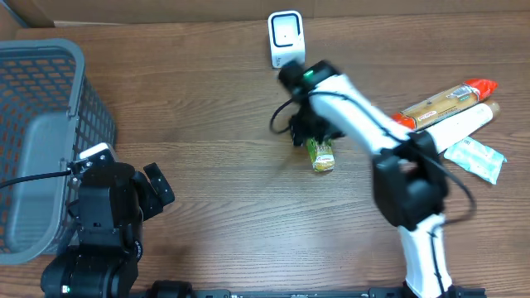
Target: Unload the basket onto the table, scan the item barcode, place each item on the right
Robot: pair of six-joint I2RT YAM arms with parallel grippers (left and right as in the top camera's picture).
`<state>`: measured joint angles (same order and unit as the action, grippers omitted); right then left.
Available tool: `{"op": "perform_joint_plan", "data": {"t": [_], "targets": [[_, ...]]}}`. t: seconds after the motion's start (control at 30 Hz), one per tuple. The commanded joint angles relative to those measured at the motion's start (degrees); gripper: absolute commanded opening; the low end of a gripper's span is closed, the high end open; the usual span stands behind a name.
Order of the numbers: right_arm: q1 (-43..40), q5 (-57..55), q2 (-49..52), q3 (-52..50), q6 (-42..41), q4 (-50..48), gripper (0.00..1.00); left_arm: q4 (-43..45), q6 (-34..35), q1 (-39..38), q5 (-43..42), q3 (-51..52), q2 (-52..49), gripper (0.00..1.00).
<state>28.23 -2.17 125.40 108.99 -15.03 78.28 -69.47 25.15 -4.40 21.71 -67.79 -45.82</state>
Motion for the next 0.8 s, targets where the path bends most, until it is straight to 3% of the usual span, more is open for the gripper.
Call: {"op": "perform_joint_plan", "data": {"t": [0.0,0.2,0.53,0.77], "targets": [[-5.8,13.5,-8.2,0.3,5.9,0.8,0.77,0.0,0.6,0.2,0.7,0.0,0.1,1.0],[-17.4,35.1,-8.3,-7.8,19.2,1.0,0.81,0.0,0.6,0.2,0.7,0.0,0.1,1.0],[-20.0,38.6,-8.3,-29.3,20.0,-16.4,0.81,0.0,0.6,0.2,0.7,0.0,0.1,1.0],[-19.8,40.9,-8.3,-34.8,21.5,-23.9,0.73,0.0,0.6,0.2,0.7,0.0,0.1,0.99]]}}
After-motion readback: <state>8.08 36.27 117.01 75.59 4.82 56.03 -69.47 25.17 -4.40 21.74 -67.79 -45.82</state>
